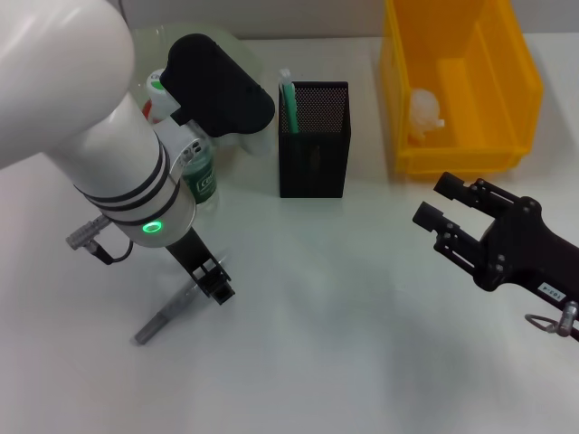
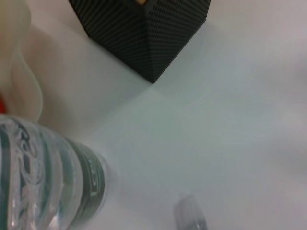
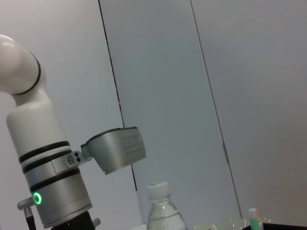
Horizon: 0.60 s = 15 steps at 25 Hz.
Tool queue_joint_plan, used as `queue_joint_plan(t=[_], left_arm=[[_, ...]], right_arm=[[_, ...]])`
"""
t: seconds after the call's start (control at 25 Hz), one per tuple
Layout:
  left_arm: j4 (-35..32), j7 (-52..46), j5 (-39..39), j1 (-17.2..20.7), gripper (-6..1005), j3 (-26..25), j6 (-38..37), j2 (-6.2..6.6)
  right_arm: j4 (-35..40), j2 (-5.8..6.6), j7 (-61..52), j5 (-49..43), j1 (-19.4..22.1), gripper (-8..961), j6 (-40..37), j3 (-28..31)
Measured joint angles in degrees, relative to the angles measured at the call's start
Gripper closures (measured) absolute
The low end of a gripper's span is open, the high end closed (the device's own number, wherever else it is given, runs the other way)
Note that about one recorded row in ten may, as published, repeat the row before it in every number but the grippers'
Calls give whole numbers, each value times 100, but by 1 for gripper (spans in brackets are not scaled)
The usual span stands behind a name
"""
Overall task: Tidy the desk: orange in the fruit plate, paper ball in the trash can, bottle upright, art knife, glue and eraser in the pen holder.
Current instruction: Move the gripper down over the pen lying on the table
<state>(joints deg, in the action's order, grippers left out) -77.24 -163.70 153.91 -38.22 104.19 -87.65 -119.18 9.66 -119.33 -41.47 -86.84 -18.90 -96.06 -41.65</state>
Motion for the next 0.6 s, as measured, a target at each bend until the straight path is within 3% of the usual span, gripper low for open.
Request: queue_joint_plan(t=[0.24,0.6], left_arm=[[127,-6,7,-13,408,17,72,0],[158,-1,2,22,422,44,131,0]], right_arm=[[0,-2,0,0,0,455,10,0],[1,-2,-1,0,14,455,18,0]])
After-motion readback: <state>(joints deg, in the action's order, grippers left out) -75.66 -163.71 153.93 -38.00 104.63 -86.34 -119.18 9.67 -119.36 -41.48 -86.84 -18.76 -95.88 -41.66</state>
